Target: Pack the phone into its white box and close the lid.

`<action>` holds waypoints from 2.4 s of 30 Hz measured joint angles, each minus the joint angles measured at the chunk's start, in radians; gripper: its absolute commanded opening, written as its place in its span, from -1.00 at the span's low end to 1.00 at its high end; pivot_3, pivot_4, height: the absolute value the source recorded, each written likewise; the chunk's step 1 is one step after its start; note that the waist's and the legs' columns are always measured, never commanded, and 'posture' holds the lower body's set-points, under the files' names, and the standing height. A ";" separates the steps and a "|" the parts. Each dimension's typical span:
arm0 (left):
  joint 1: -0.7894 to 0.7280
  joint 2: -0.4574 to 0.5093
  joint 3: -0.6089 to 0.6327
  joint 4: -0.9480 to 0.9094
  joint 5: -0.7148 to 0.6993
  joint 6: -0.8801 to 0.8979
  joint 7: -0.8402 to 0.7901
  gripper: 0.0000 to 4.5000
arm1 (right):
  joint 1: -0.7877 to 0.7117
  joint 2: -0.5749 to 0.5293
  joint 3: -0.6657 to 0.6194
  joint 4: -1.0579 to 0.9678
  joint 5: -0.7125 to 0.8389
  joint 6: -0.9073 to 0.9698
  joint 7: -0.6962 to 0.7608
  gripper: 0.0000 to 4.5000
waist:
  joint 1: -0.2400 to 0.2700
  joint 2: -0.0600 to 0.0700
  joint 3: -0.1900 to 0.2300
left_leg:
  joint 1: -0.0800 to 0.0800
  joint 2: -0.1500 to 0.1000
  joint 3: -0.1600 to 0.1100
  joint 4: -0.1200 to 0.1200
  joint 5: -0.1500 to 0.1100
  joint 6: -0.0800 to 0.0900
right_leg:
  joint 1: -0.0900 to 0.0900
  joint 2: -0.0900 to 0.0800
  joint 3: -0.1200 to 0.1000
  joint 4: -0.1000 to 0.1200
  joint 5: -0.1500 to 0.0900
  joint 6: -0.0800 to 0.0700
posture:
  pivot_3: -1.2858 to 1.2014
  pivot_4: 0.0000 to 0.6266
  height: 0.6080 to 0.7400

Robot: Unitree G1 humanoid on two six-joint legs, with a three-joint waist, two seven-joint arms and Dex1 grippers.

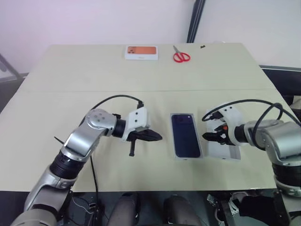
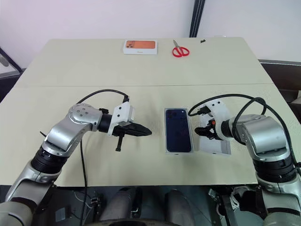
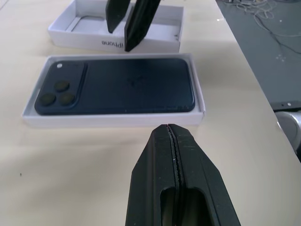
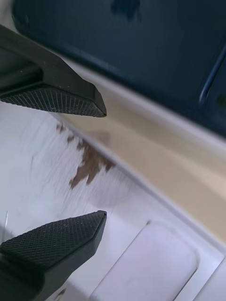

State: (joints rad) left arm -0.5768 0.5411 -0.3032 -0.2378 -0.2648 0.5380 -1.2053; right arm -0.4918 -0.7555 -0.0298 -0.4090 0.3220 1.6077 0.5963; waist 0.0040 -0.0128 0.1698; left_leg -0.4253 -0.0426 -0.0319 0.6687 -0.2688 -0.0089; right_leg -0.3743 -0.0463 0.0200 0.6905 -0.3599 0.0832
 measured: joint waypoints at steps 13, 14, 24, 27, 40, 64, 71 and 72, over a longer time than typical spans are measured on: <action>0.037 -0.031 0.046 0.017 -0.033 0.007 0.096 -1.00 | -0.150 0.041 -0.135 0.071 0.163 0.000 -0.206 -0.98 | -0.016 0.000 0.000 | 0.000 0.000 0.000 0.000 0.000 0.000 | -0.001 0.000 0.000 0.001 0.000 0.000 | 0.03 -0.52 1.00; 0.040 -0.034 0.071 0.024 -0.044 0.017 0.116 -1.00 | -0.213 0.067 -0.188 0.092 0.190 0.000 -0.215 -0.98 | -0.019 0.000 0.000 | 0.000 0.000 0.000 -0.001 0.000 0.000 | -0.001 0.000 0.000 0.001 0.000 0.000 | 0.03 -0.52 1.00; 0.040 0.014 0.250 0.146 -0.073 0.022 0.254 -1.00 | -0.187 0.264 -0.226 0.215 1.357 -0.182 -0.737 -0.98 | -0.023 -0.001 0.000 | -0.001 0.002 0.001 0.000 0.000 0.000 | 0.000 0.000 -0.001 0.002 0.000 0.000 | 0.03 -0.52 1.00; 0.057 0.064 0.290 0.161 -0.072 0.012 0.256 -1.00 | -0.099 0.354 -0.112 0.204 1.579 -0.367 -0.936 -0.98 | -0.032 -0.001 0.000 | 0.000 0.002 0.001 0.000 0.000 0.000 | -0.001 0.000 -0.001 0.002 0.000 0.000 | 0.03 -0.52 1.00; 0.126 0.128 0.275 0.105 -0.073 -0.009 0.240 -1.00 | 0.153 0.567 -0.028 0.068 1.625 -0.614 -1.319 -0.98 | -0.040 -0.001 0.000 | 0.000 0.002 0.001 -0.002 0.001 -0.002 | -0.002 0.001 -0.001 0.002 0.000 0.000 | 0.03 -0.52 1.00; -0.072 -0.092 -0.063 0.163 0.066 -0.076 0.196 -1.00 | -0.095 -0.002 -0.100 0.301 1.618 -0.412 -1.066 0.97 | -0.020 0.000 0.000 | -0.001 0.002 0.002 -0.001 -0.002 0.004 | 0.000 0.001 0.000 -0.002 0.000 0.000 | 0.03 -0.52 1.00; -0.121 -0.162 -0.110 0.218 0.091 -0.107 0.184 -1.00 | -0.112 -0.200 -0.031 0.291 1.201 -0.367 -0.784 0.87 | -0.019 0.000 0.000 | -0.001 0.002 0.003 -0.001 -0.003 0.005 | 0.000 0.001 0.000 -0.002 0.000 0.000 | 0.03 -0.52 1.00; -0.123 -0.163 -0.109 0.220 0.092 -0.111 0.184 -1.00 | -0.112 -0.213 -0.014 0.282 1.142 -0.371 -0.741 0.74 | -0.020 0.000 0.000 | -0.001 0.002 0.003 -0.001 -0.002 0.005 | 0.000 0.001 0.000 -0.002 0.000 0.000 | 0.03 -0.52 1.00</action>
State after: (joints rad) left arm -0.7001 0.3782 -0.4124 -0.0176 -0.1725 0.4268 -1.0209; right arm -0.6036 -0.9689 -0.0439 -0.1273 1.4645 1.2364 -0.1445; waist -0.0159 -0.0132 0.1694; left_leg -0.4263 -0.0403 -0.0293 0.6673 -0.2713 -0.0039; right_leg -0.3743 -0.0451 0.0202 0.6883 -0.3599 0.0833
